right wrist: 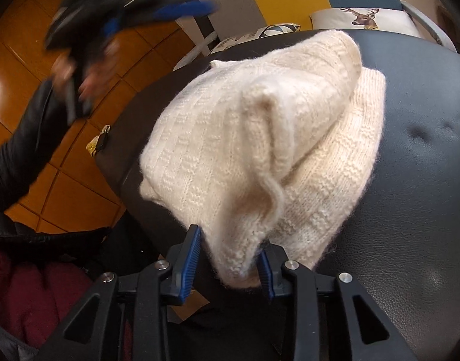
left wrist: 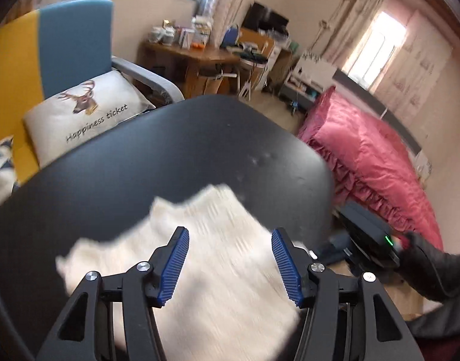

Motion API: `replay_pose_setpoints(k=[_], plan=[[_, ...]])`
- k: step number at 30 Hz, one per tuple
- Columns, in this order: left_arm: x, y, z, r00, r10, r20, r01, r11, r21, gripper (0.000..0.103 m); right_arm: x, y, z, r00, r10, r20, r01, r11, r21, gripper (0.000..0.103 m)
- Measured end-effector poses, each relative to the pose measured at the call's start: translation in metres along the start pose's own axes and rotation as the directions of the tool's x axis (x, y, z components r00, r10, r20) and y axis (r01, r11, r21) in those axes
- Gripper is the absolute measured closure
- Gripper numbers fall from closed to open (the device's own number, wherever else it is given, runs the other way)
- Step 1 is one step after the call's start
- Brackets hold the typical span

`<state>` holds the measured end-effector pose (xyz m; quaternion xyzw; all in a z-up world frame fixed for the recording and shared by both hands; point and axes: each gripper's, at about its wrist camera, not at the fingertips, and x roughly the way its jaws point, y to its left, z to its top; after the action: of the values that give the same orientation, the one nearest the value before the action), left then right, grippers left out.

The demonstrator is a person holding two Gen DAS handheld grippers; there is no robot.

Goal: Fold clothes

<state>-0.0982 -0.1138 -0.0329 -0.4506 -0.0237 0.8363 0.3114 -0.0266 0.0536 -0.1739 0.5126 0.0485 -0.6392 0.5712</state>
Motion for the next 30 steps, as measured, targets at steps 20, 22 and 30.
replay_pose_setpoints(k=[20, 22, 30], plan=[[0.124, -0.004, 0.042, 0.941, -0.053, -0.335, 0.123, 0.974, 0.191, 0.090, 0.008, -0.015, 0.000, 0.995, 0.097, -0.037, -0.096, 0.995, 0.024, 0.065], [0.108, -0.003, 0.037, 0.963, -0.063, -0.264, 0.108, 0.981, 0.159, 0.091, 0.007, -0.010, 0.003, 0.996, 0.068, -0.053, -0.068, 0.998, 0.009, 0.065], [0.045, 0.012, 0.041, 0.997, -0.078, -0.004, 0.078, 0.995, 0.062, 0.091, -0.021, 0.023, 0.028, 1.000, -0.010, -0.020, 0.009, 0.997, -0.077, 0.094]])
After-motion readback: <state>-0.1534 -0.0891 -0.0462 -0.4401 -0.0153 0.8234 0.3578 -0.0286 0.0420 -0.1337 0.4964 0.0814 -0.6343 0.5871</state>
